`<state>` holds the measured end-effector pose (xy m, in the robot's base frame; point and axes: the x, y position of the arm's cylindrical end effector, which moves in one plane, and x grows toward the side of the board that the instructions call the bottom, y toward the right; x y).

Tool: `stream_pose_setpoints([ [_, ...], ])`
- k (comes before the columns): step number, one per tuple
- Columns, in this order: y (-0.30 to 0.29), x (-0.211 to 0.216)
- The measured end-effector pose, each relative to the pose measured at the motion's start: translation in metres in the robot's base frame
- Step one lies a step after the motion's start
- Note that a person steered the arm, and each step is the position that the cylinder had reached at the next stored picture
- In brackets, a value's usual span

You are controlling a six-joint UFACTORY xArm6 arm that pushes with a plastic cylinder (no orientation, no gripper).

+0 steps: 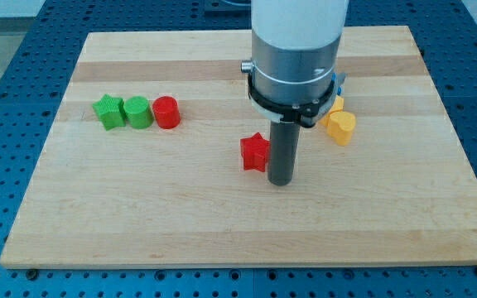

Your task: Move the red star toward the bottom right of the red circle

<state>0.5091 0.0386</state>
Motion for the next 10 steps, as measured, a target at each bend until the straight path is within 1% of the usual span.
stream_pose_setpoints([
  [2, -0.01, -0.017],
  [6, -0.047, -0.022],
  [10, -0.075, -0.055],
])
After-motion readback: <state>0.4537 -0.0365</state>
